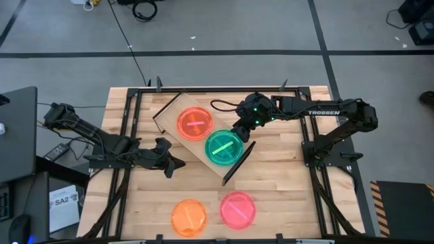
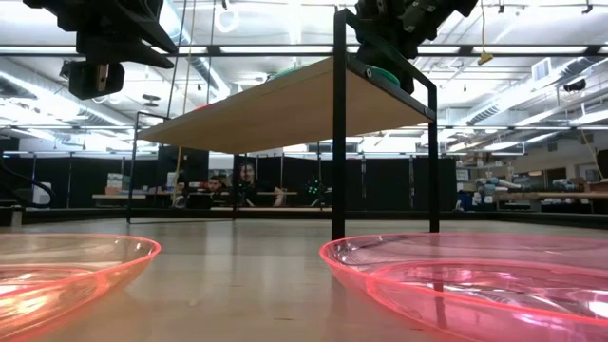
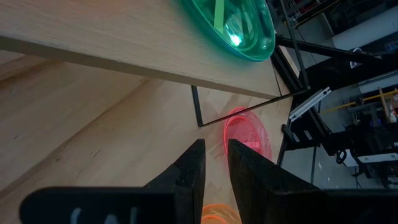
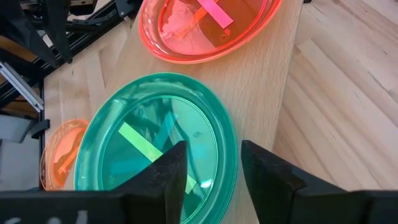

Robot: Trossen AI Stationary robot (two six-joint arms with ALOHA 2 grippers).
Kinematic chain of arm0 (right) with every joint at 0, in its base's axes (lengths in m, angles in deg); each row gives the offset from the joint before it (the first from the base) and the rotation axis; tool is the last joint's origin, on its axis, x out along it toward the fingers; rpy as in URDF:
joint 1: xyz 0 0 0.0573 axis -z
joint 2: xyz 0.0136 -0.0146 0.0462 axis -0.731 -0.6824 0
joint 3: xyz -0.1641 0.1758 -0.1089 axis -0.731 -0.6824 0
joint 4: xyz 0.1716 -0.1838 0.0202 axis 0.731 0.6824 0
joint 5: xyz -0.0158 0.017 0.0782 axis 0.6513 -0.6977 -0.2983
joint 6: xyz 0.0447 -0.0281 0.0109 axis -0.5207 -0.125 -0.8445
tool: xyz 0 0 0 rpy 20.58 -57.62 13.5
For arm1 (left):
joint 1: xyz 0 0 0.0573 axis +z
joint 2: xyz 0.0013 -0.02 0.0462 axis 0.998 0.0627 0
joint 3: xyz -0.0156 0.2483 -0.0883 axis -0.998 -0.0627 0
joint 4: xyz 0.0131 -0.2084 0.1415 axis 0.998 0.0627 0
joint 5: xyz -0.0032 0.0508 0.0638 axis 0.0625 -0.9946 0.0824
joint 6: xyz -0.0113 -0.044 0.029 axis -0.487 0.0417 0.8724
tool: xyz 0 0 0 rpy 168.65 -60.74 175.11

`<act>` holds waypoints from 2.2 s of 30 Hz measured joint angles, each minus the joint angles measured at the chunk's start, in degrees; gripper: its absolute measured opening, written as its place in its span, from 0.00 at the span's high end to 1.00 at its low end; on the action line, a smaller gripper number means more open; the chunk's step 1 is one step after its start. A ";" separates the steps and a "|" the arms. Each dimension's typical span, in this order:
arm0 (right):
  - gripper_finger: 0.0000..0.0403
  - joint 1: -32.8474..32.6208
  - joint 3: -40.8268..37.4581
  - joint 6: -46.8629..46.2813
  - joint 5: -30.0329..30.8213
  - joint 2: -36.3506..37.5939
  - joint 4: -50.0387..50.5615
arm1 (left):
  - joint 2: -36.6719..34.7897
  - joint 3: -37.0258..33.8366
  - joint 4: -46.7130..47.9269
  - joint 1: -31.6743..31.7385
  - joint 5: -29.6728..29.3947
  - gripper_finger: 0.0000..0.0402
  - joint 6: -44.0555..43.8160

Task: Place and stack plates onto a shelf
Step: Stack the orange plate on top of the pink plate on the shelf

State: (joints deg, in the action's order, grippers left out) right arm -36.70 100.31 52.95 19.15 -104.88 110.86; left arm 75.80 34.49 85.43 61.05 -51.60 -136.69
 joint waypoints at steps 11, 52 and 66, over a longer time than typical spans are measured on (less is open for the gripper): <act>0.59 0.01 0.00 0.01 -0.02 0.00 0.06 | 0.00 0.00 -2.86 -0.01 0.93 0.81 4.91; 0.60 -0.03 0.00 0.01 -0.07 0.02 1.62 | 25.38 0.00 -8.57 -20.67 10.13 0.81 -25.79; 0.60 -0.03 0.00 0.01 -0.07 0.02 1.62 | 29.56 -0.01 -7.27 -20.64 10.46 0.81 -27.62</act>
State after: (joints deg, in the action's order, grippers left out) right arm -36.73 100.31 52.96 19.08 -104.86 112.47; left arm 105.36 34.48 78.16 40.41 -41.14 -164.32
